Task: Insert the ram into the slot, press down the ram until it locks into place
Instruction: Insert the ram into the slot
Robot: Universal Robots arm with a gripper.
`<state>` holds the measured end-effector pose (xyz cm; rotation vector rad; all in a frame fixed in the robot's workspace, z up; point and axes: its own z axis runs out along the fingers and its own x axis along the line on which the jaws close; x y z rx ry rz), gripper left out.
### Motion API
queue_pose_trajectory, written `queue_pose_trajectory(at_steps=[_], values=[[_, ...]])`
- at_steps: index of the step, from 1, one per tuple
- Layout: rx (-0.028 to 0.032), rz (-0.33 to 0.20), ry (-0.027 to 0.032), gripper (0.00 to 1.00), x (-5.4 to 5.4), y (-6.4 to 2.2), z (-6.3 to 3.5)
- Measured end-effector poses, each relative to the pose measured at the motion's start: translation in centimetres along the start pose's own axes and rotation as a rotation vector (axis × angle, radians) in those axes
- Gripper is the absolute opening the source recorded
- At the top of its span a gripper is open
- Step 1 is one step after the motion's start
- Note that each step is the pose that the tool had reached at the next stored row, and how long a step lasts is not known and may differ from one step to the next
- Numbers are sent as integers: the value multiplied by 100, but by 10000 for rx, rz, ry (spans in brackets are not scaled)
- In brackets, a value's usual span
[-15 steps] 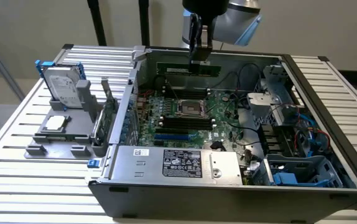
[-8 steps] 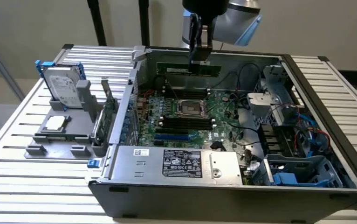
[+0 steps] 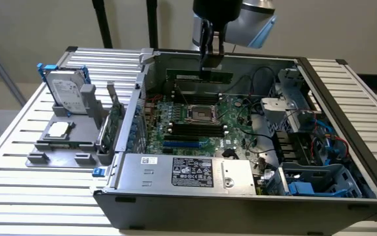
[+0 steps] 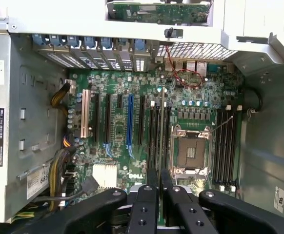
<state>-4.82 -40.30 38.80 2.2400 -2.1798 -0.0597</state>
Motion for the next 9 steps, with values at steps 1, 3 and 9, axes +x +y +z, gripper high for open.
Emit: queue_pose_trajectory(at_steps=[1,3,9], values=[[1,0,-1,14,-1,-5,18],[-1,-7,2,14,-4,-18,54],[-1,-48,1,14,-18,-60,162]])
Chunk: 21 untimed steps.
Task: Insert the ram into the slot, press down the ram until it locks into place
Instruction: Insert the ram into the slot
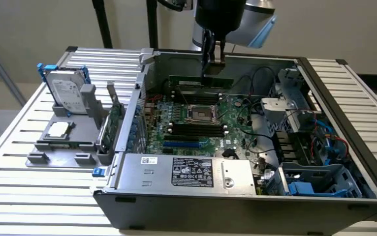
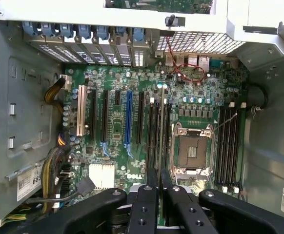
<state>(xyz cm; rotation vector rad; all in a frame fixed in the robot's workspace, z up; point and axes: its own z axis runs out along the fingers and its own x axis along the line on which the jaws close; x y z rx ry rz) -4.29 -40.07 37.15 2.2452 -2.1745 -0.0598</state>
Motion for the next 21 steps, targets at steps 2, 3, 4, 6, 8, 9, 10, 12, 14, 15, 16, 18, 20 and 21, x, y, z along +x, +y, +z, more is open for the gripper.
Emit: queue_pose_trajectory(at_steps=[2,3,4,6,8,9,10,12,14,15,16,18,20,21], values=[[0,-7,1,14,-4,-11,36],[0,-9,1,14,-6,-17,54],[0,-9,1,14,-9,-22,72],[0,-10,1,14,-14,-32,107],[-1,-10,2,14,-19,-42,144],[-1,-9,2,14,-21,-45,161],[0,-9,0,14,-24,-48,179],[0,-9,0,14,-28,-53,216],[-1,-9,2,14,-30,-57,253],[-1,-9,2,14,-30,-58,271],[0,-10,2,14,-30,-59,289],[0,-10,0,14,-30,-63,325],[0,-11,1,14,-29,-68,361],[0,-11,1,14,-29,-71,379]])
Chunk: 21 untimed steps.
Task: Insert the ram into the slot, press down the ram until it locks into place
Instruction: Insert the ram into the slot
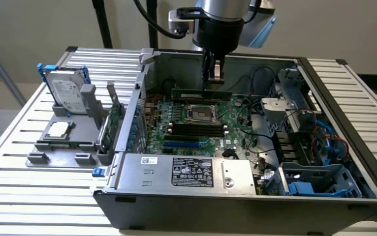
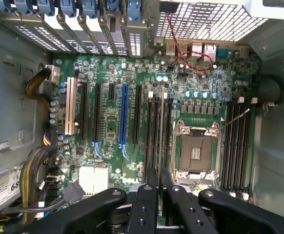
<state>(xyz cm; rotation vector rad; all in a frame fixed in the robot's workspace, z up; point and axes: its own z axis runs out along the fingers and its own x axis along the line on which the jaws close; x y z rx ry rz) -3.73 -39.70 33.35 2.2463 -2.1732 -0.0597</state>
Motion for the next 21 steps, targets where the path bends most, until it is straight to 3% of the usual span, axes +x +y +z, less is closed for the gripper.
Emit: queue_pose_trajectory(at_steps=[21], values=[[0,1,0,14,7,-34,381]])
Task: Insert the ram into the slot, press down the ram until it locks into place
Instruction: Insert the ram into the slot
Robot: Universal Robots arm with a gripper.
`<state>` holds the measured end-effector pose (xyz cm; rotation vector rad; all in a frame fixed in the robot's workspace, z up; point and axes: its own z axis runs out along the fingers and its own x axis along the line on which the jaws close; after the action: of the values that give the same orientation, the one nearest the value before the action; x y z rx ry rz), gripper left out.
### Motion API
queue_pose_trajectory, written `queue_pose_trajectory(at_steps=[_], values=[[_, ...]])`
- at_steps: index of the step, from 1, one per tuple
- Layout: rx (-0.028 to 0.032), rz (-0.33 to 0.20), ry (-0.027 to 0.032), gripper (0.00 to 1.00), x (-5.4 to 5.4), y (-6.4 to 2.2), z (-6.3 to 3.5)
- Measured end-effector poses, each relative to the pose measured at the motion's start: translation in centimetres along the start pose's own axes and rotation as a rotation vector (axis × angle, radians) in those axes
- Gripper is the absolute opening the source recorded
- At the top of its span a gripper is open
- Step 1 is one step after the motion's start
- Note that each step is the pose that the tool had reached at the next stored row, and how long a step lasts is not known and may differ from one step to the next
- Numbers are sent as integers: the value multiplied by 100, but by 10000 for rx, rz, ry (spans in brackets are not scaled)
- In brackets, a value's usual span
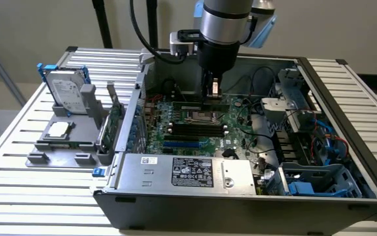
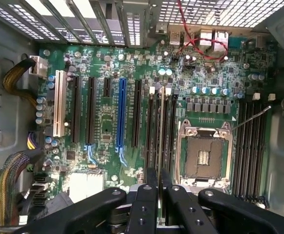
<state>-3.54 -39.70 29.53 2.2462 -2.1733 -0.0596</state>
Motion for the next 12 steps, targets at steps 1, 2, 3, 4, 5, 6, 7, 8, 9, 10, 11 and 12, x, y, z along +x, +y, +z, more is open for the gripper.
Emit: queue_pose_trajectory(at_steps=[1,2,3,4,5,6,7,8,9,10,11,12], values=[[0,0,0,14,0,-1,18],[0,0,0,14,1,-2,37],[1,0,-1,14,1,-2,55],[1,2,-1,14,1,-3,73],[1,4,-2,14,1,-4,91],[0,8,0,14,2,-4,109],[0,12,0,14,2,-5,127],[0,19,-1,14,2,-5,145],[1,27,-2,14,3,-6,164],[1,36,-2,14,3,-7,183],[1,42,-2,14,3,-8,201],[1,47,-2,14,4,-9,218]])
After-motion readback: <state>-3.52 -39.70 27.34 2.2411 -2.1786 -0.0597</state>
